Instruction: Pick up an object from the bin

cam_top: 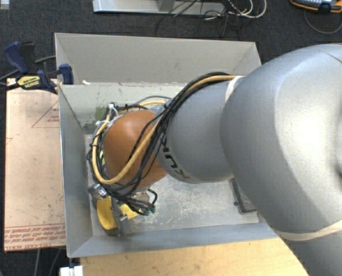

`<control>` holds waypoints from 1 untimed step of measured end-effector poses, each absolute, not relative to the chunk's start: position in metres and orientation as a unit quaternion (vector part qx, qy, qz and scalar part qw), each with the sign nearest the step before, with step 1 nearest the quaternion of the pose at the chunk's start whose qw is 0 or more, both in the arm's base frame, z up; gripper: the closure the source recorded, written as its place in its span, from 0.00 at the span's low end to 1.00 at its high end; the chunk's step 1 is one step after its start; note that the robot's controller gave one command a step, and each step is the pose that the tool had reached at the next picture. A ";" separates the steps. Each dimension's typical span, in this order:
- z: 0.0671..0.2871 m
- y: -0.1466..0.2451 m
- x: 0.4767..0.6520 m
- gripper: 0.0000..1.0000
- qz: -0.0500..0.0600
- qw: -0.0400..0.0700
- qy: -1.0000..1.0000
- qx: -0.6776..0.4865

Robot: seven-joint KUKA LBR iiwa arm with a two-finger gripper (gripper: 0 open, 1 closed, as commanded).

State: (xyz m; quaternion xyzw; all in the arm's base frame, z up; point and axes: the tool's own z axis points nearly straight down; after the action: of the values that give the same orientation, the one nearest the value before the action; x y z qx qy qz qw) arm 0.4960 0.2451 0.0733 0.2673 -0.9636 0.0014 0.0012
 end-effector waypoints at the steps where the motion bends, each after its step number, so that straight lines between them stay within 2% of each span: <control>1: 0.073 0.245 0.496 1.00 0.001 0.001 -0.964 0.267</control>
Offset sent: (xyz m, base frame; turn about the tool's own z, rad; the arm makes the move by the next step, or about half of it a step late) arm 0.0188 0.0070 0.0517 -0.0150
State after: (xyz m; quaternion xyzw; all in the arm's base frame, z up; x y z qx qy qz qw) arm 0.4960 0.2452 0.0733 0.2673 -0.9636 0.0013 0.0012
